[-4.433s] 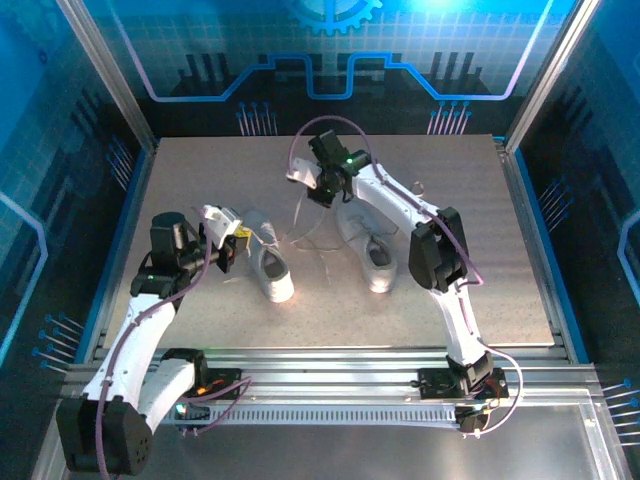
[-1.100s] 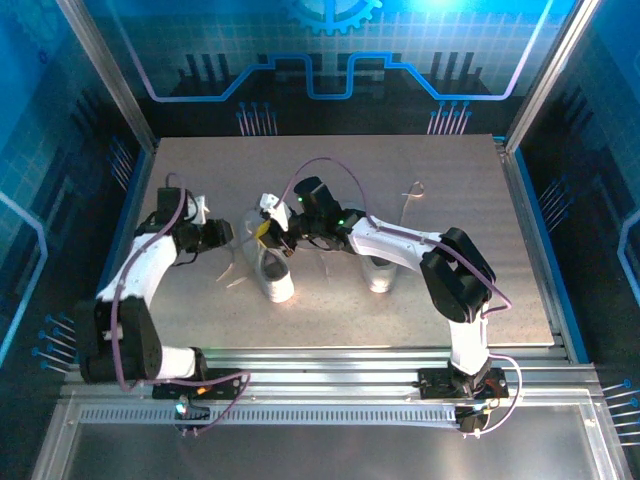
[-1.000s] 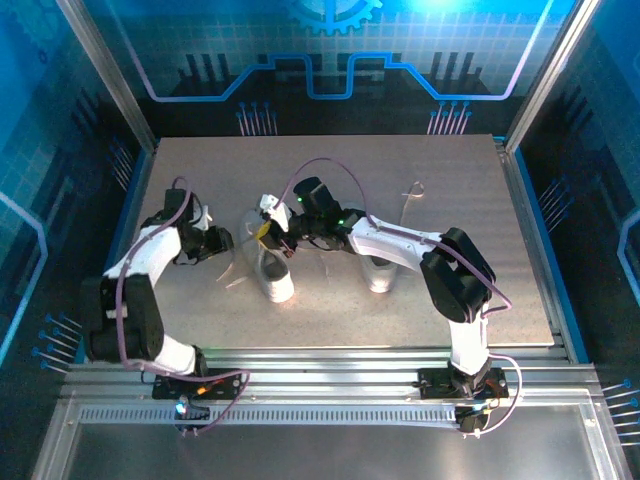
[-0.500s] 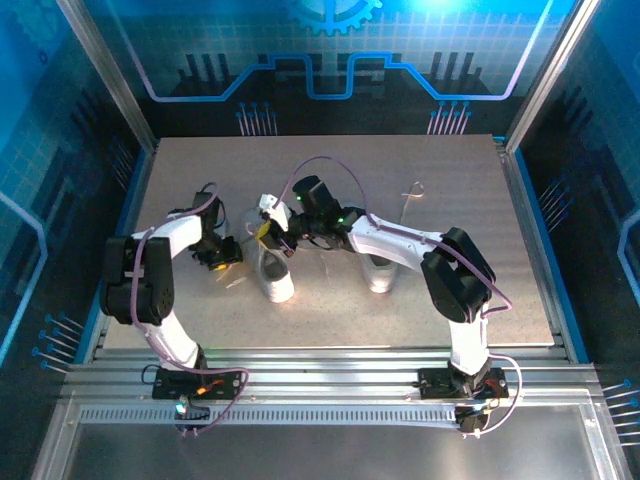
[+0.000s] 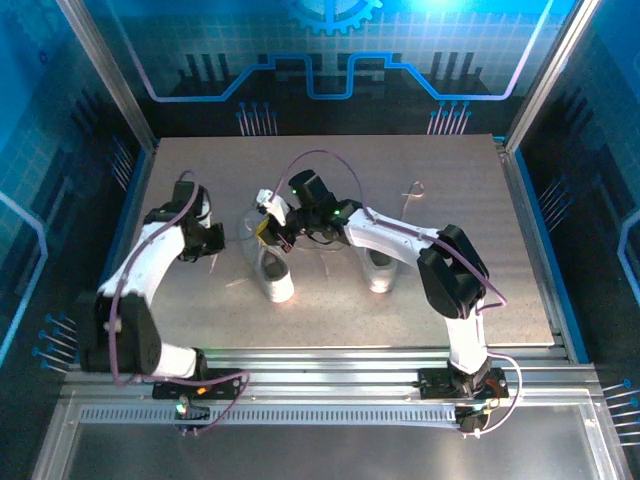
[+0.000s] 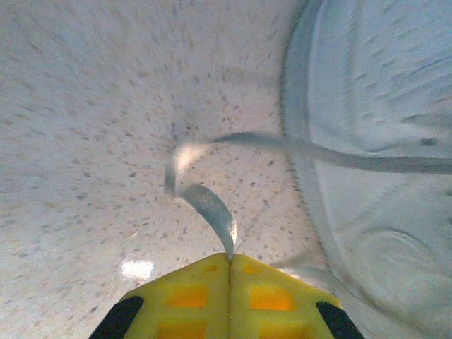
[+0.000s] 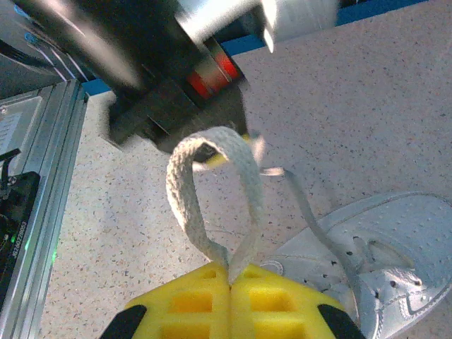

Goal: Tie the shoes

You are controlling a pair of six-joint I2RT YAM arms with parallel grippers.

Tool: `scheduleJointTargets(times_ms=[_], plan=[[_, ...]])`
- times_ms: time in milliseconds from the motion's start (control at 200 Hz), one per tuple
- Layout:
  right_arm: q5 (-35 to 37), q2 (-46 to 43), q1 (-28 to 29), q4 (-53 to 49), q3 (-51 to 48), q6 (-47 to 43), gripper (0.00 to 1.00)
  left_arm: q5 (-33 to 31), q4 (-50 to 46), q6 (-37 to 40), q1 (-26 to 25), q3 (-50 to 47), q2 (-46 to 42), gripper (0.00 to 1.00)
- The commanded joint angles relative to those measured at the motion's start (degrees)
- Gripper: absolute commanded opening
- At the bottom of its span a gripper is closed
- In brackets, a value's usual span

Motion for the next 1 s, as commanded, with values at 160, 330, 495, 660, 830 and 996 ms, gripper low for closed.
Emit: scheduleJointTargets(times_ms=[160, 330, 495, 660, 830, 996], plan=[[0.63, 2.13, -0.81, -5.2, 5.78, 1.24, 0.0, -3.27, -12.04, -9.15, -12.96, 0.88, -19.8, 0.0], [0.31, 3.03, -1.47, -7.65, 8.1, 0.13, 0.0, -13.32, -6.49, -22.49, -37.28, -1.62, -26.0, 0.0], [-1.68, 3.92, -2.48, -10.16, 9.4, -1.59, 0.0, -20.41, 6.35, -22.48, -54.87, -0.44, -18.22, 0.0], [-3.98, 3.5, -3.08, -10.28, 8.53, -2.68, 0.0, -18.4, 17.96, -18.66, -57.69, -0.34, -8.33, 0.0], [-5.86, 2.96, -3.28, -9.33, 7.05, -3.72, 0.0, -15.78, 27.16, -13.01, -57.64, -3.57, -6.97, 0.0], [-6.62, 2.12, -3.47, -6.86, 5.14, -4.37, 0.0, -15.79, 24.06, -8.96, -56.75, -2.85, -9.88, 0.38]])
